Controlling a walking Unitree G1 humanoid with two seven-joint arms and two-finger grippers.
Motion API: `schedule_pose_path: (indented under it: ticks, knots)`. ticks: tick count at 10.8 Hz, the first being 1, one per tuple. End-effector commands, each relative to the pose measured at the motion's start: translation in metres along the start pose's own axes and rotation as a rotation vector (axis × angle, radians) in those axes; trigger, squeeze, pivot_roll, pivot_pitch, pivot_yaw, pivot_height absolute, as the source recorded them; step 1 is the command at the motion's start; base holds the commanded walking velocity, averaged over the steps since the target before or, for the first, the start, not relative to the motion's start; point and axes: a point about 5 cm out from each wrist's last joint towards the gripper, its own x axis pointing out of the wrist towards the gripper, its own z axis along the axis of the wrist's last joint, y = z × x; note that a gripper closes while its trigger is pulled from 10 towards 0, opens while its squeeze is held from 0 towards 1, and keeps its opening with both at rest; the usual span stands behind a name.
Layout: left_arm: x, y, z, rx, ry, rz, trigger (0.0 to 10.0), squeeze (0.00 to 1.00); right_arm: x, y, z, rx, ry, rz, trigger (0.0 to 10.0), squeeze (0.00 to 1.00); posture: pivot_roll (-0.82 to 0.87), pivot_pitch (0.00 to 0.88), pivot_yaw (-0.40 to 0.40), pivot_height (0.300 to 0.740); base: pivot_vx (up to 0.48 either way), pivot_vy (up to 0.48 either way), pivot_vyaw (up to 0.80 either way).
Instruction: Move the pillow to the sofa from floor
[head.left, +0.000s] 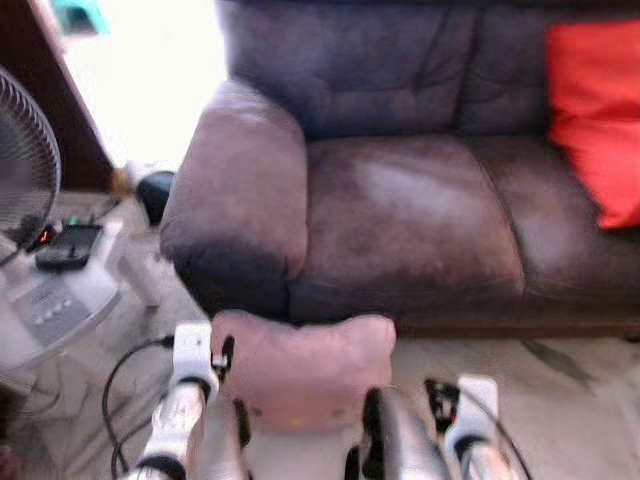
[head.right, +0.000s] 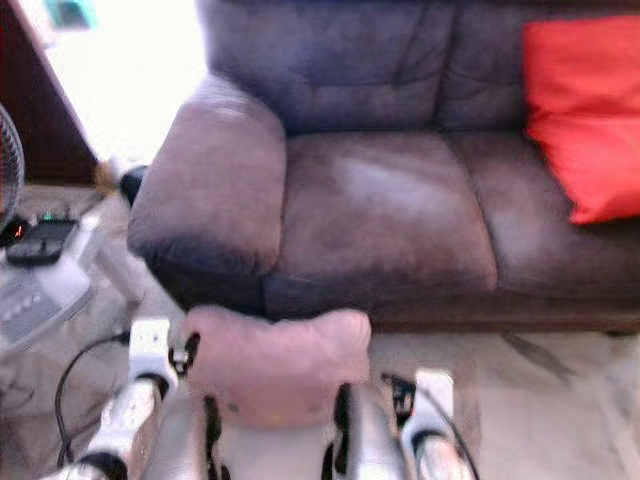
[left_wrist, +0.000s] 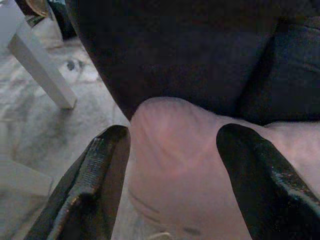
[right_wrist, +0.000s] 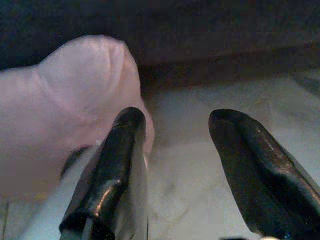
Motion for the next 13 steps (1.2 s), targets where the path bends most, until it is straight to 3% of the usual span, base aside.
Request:
schedule_pose_path:
  ticks: [1,4,5,6,8,11,13]
  knots:
    - [-0.001,0.008,0.001,-0.002,-0.013,0.027,10.0,0.0,-0.001,0.001,0.0,0.015,-0.013,-0.007,10.0,0.0,0.1,0.09,-0.041,0.569,0.0,0.0,0.0]
    - [-0.003,0.018,0.001,-0.026,-0.029,0.09,10.0,0.0,-0.002,0.003,0.002,0.0,-0.04,0.015,10.0,0.0,0.09,0.079,-0.04,0.569,0.0,0.0,0.0]
    - [-0.004,0.02,0.002,-0.032,-0.036,0.107,10.0,0.0,0.015,0.005,0.032,-0.053,-0.109,0.028,10.0,0.0,0.09,0.073,-0.042,0.569,0.0,0.0,0.0]
    - [-0.004,0.025,0.003,-0.041,-0.047,0.129,10.0,0.0,0.038,0.013,0.087,-0.067,-0.224,0.05,10.0,0.0,0.09,0.069,-0.042,0.569,0.0,0.0,0.0]
    - [-0.003,0.03,0.008,-0.057,-0.068,0.15,10.0,0.0,0.039,0.015,0.092,-0.069,-0.25,0.061,10.0,0.0,0.09,0.061,-0.044,0.569,0.0,0.0,0.0]
    - [0.002,0.024,0.014,-0.055,-0.085,0.131,10.0,0.0,0.039,0.014,0.089,-0.062,-0.225,0.062,10.0,0.0,0.09,0.048,-0.044,0.569,0.0,0.0,0.0]
    - [0.007,0.02,0.039,-0.068,-0.226,0.109,10.0,0.0,0.038,0.015,0.088,-0.057,-0.233,0.058,10.0,0.0,0.09,0.048,-0.045,0.569,0.0,0.0,0.0]
